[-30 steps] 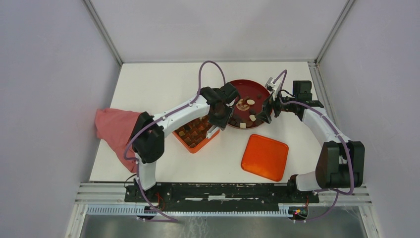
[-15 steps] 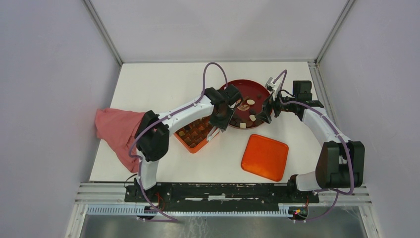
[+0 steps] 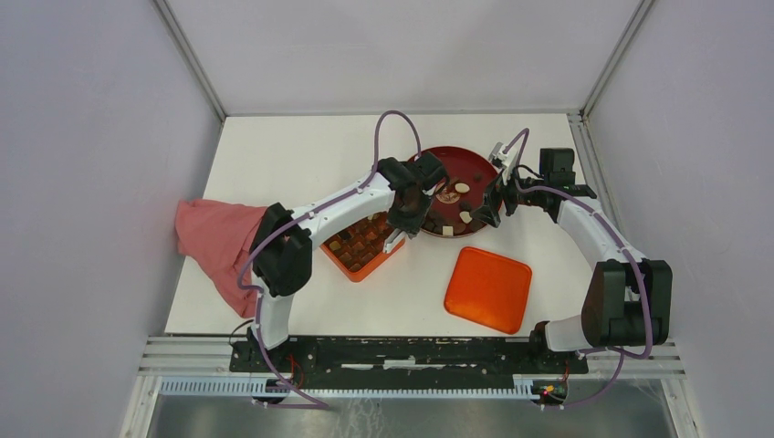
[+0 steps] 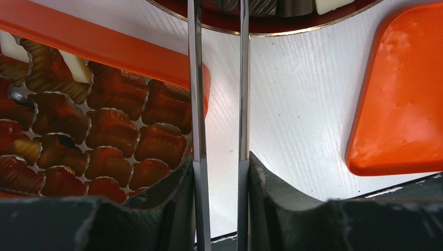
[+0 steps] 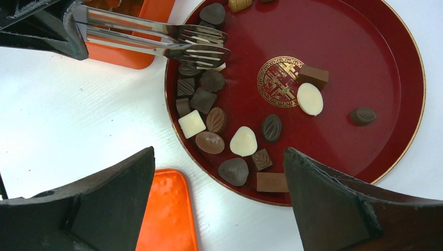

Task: Pack the chocolate
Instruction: Pick up the fake chocolate from the plate.

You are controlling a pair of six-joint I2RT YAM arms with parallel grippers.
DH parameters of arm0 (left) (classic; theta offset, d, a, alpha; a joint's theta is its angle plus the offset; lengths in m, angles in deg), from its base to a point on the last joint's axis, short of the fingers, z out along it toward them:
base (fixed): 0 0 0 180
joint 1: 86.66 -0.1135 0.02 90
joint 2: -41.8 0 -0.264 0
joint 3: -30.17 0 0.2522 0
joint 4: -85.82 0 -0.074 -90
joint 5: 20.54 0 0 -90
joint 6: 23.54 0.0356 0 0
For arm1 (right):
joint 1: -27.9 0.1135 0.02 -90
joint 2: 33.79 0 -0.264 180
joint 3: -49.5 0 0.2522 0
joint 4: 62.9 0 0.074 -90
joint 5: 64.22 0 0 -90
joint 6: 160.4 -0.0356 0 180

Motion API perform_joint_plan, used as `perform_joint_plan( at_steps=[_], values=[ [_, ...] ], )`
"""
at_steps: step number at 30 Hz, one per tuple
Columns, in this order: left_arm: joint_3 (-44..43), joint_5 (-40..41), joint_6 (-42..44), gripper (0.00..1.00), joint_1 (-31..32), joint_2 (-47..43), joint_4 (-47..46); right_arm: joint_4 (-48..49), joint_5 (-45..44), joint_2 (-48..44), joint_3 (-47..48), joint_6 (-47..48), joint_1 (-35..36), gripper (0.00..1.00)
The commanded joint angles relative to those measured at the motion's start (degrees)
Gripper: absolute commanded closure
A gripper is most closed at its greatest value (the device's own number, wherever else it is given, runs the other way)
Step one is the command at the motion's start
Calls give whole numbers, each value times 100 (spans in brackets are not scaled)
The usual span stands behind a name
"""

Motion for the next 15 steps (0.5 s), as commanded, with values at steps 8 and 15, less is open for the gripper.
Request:
perform_joint_plan(
  at_steps=[8,15],
  values=[
    [-235,235,140,98,27,-427,-139,82,129,-188,125,48,-17,2],
    [-132,108,112,98,26,-740,-364,86,138,-188,123,55,-17,2]
  ],
)
